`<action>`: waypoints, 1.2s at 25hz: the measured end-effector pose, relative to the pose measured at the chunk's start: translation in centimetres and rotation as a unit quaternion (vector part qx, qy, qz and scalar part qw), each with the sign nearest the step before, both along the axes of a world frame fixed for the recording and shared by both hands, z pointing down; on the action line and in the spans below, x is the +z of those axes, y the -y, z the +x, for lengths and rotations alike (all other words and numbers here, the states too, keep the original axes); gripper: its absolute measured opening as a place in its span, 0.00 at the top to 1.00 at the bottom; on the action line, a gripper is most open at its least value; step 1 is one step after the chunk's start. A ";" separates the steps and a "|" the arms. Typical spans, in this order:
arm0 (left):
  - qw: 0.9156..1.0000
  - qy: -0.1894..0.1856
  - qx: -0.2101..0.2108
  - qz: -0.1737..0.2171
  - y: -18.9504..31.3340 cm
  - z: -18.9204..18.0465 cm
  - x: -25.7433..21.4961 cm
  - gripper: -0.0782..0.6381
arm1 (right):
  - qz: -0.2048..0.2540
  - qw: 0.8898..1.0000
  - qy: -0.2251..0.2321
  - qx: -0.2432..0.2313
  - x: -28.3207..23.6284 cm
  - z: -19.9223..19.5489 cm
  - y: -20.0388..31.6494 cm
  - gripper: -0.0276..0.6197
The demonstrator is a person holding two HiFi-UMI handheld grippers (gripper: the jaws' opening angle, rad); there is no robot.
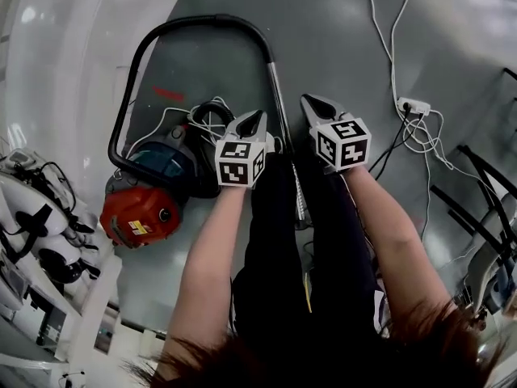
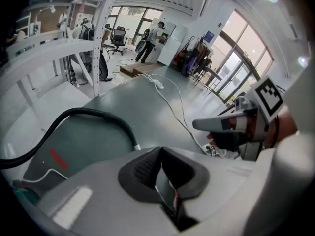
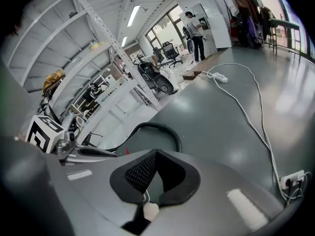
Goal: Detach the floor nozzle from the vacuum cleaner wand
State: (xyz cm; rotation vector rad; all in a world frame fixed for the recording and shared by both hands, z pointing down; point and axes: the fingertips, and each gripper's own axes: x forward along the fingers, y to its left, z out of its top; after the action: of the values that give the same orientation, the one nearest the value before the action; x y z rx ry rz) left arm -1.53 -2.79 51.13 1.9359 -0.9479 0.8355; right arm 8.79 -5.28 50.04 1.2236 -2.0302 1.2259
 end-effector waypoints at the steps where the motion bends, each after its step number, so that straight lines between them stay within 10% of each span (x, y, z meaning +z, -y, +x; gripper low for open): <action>1: 1.000 -0.002 -0.005 -0.008 -0.2 -0.2 0.9 0.88 | -0.004 1.000 -0.002 -0.001 0.9 0.0 -0.1 0.96; 7: 0.998 -0.034 -0.023 -0.042 -0.2 0.4 5.8 0.87 | -0.007 1.000 -0.007 -0.007 5.4 0.3 1.2 0.96; 30: 0.996 -0.064 0.025 0.053 10.4 2.1 21.5 0.87 | 0.071 0.983 0.014 -0.166 24.1 -1.7 12.3 0.96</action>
State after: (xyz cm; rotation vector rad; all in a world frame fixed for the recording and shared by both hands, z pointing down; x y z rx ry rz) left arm 0.54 -13.17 72.68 2.0849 -0.8861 0.6931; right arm 7.09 -17.57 74.12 0.8808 -2.2631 0.9585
